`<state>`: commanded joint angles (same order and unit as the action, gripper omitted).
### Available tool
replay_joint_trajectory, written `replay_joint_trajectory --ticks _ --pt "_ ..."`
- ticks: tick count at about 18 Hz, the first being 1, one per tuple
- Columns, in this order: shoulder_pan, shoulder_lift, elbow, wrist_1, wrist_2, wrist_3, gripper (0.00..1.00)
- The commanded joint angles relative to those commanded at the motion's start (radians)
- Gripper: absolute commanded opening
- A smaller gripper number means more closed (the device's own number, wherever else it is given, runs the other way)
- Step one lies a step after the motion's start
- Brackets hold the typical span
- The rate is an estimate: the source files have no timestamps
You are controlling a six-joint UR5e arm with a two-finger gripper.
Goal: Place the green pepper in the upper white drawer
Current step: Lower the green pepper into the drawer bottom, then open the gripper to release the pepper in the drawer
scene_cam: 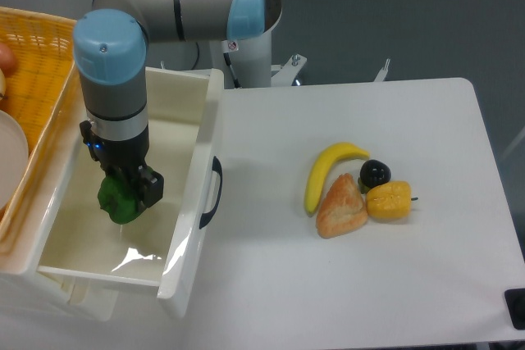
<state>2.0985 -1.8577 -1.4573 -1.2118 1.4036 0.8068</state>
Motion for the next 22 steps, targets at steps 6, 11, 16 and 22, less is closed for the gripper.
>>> replay_joint_trajectory --ticks 6,11,16,22 --pt "0.000 0.003 0.000 0.002 -0.002 0.002 0.88" --pt "0.002 0.008 0.002 0.008 -0.003 0.000 0.94" --pt "0.012 0.037 0.005 0.021 -0.012 -0.003 0.94" --pt "0.077 0.089 0.005 0.040 -0.058 -0.011 0.94"
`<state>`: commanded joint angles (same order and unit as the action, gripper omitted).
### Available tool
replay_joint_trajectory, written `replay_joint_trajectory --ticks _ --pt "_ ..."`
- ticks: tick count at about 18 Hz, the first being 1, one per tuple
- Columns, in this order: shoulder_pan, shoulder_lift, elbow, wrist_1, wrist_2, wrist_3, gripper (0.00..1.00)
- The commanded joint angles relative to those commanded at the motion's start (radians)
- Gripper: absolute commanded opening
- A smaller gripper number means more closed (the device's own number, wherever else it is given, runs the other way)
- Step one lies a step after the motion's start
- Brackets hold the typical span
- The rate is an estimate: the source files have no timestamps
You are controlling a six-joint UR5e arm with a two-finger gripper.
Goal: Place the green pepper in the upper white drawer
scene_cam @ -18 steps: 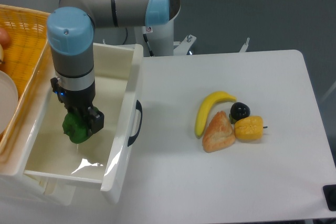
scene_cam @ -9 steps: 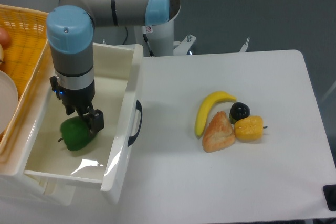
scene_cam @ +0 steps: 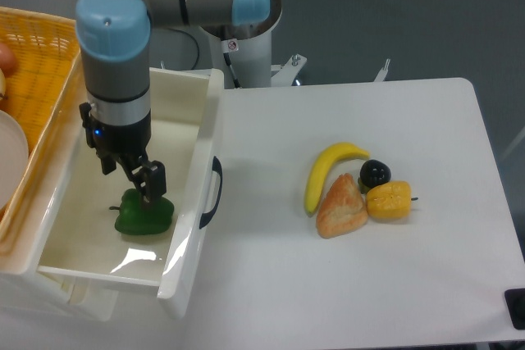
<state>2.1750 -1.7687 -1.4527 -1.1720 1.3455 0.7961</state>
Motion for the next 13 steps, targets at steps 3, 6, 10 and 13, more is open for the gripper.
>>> replay_joint_trajectory --ticks 3,6,10,13 --pt "0.055 0.023 0.000 0.000 -0.031 -0.020 0.95" --pt "0.141 0.043 0.000 0.000 -0.077 -0.023 0.99" --pt "0.261 0.044 0.000 0.000 -0.120 -0.041 1.00" --pt "0.348 0.041 -0.002 0.000 -0.118 -0.046 1.00"
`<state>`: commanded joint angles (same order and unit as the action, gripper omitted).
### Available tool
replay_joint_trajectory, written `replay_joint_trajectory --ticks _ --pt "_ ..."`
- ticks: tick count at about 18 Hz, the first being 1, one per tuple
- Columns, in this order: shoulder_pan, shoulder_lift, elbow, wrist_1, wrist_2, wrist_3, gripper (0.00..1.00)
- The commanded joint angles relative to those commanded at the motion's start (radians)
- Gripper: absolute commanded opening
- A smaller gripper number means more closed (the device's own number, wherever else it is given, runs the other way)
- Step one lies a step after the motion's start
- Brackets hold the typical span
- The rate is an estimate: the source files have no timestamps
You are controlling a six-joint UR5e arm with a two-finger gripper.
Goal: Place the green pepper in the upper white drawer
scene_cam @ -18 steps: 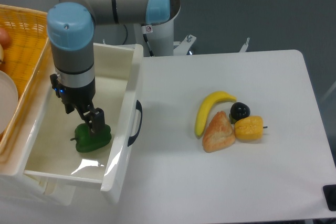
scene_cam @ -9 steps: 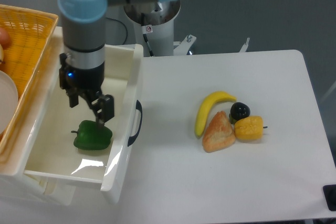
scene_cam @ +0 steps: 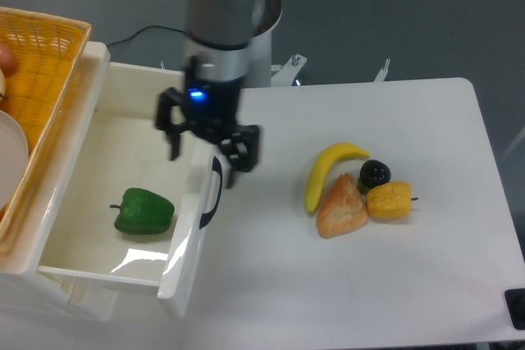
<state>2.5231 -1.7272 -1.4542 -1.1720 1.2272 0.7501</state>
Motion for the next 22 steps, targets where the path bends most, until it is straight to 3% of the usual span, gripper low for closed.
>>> replay_joint_trajectory --ticks 6,9,13,16,22 --pt "0.137 -0.037 0.000 0.002 0.000 0.032 1.00" --pt "0.169 -0.057 -0.014 0.006 0.005 0.069 1.00" --pt "0.223 -0.080 -0.081 0.119 0.040 0.121 1.00" --pt "0.258 -0.098 -0.115 0.124 0.083 0.239 1.00" --pt "0.253 -0.149 -0.143 0.120 0.251 0.307 1.00"
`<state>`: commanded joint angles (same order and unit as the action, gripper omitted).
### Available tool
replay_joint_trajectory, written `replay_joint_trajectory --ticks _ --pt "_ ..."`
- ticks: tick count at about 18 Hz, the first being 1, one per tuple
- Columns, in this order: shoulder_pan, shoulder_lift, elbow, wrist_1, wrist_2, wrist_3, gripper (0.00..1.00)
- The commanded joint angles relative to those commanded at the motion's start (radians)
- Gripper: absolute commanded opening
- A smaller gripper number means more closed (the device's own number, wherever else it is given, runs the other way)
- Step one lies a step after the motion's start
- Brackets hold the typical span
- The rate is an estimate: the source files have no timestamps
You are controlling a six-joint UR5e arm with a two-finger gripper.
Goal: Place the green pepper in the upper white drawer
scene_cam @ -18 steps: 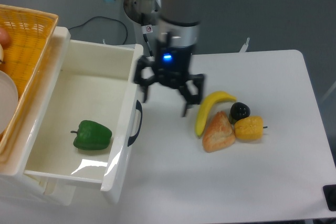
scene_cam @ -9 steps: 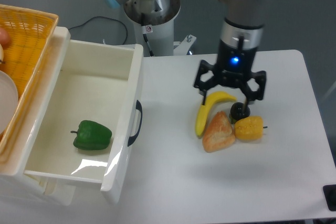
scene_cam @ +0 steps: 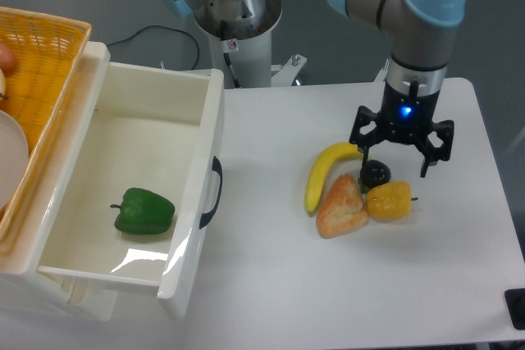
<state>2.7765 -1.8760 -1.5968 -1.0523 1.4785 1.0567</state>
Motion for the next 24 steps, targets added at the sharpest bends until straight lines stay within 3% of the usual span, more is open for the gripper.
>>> replay_joint_trajectory --ticks 6,14,20,24 --pt "0.002 -0.054 -0.018 -0.008 0.066 0.035 1.00" --pt "-0.021 -0.155 0.008 -0.003 0.128 0.046 1.00" --pt "-0.028 -0.163 0.020 -0.006 0.128 0.184 1.00" --pt "-0.028 -0.164 0.020 -0.005 0.126 0.198 1.00"
